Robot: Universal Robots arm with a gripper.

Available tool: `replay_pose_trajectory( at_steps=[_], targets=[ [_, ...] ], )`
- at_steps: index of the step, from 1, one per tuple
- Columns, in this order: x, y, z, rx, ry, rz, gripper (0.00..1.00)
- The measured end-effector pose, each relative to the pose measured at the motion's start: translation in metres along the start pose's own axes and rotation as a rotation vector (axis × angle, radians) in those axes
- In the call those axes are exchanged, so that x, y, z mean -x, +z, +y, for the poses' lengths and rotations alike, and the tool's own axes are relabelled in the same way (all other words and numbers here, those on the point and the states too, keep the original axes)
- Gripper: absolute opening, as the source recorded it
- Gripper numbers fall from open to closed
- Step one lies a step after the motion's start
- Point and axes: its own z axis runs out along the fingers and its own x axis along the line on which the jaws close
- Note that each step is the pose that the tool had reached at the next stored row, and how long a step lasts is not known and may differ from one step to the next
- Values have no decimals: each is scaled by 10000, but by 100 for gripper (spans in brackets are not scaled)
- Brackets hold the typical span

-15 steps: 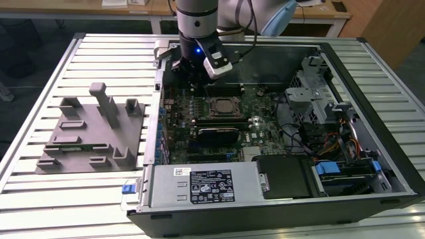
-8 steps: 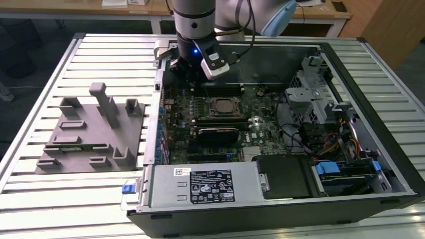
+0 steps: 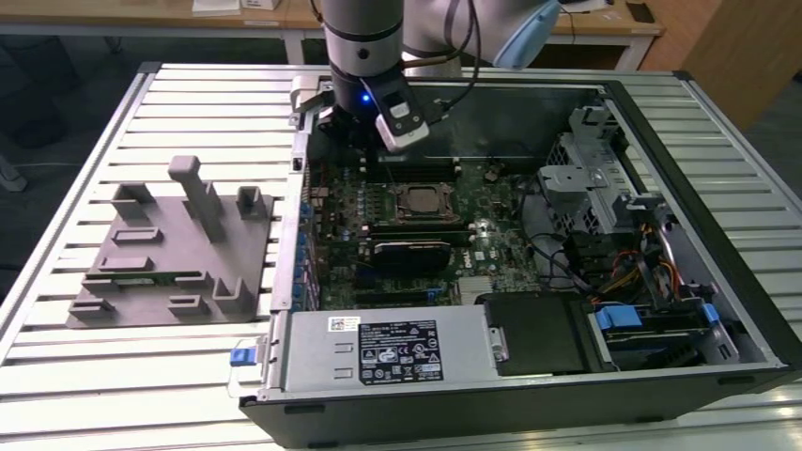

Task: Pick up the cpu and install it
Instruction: 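Install the first cpu locking lever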

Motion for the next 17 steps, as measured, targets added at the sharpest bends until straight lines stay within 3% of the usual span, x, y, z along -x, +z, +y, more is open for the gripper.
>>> replay_pose_trajectory(
  at_steps=[3, 5, 12, 17],
  targets=[
    [-1, 0, -1, 328, 12, 13, 11],
    [-1, 0, -1, 484, 18, 20, 11],
    [9, 0, -1, 506, 16, 21, 11],
    [128, 5, 4, 504, 22, 41, 11]
  ],
)
